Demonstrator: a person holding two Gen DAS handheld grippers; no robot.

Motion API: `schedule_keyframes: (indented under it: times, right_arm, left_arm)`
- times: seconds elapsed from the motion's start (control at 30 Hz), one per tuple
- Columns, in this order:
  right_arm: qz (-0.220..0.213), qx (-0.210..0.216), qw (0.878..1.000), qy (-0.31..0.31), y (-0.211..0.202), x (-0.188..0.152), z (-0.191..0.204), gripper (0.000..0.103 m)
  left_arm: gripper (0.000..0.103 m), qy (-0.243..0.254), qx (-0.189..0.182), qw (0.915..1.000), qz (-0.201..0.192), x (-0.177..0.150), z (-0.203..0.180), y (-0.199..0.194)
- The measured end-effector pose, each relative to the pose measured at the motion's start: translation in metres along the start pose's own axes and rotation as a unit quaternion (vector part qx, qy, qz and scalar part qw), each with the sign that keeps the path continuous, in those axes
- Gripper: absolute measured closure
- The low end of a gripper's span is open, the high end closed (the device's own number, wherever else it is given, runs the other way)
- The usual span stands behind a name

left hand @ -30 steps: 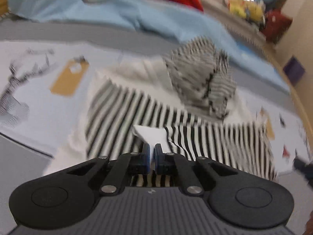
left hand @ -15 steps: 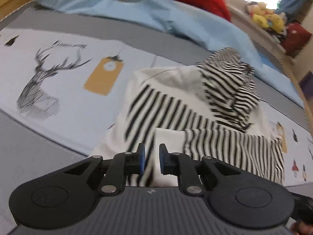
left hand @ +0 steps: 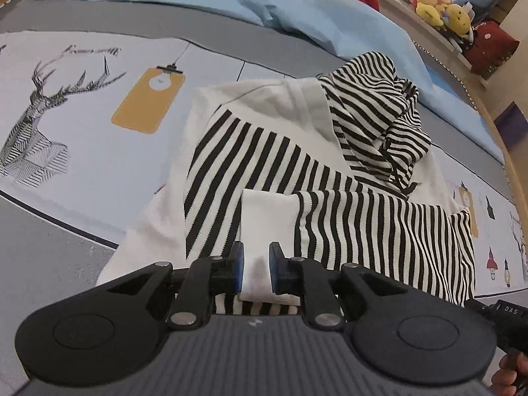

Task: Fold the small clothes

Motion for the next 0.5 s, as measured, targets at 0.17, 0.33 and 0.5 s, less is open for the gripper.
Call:
schedule_keyframes:
  times: [0.17,0.33,0.5]
  right_arm:
    - [0.017,-0.019,0.999,0.020,0.007,-0.001,-0.023,0.083]
    - [0.018,-0.011,1.000,0.018,0.006,-0.001,-0.022,0.082]
    - [-0.001,-0.015,1.000,0.004,0.002,0.006,-0.021,0.081]
  left_arm:
    - [0.086,-0.034,-0.010,0.9985,0.041,-0.009,0.007,0.020]
    - [0.085,-0.025,0.019,0.9979,0.058,-0.018,0.011,0.033]
    - [0.072,-0.025,-0.001,0.9991,0.033,-0.008,0.002,0.018]
Point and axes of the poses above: each gripper's, at about its wrist camera, not at the fingertips, and y roughly the way its jaws point, z to its left, x to its top, the point moved 8 cm from there along y, roughly the way its jaws point, and after that the axes turned 10 degrees about -y, right-handed, at the moved point
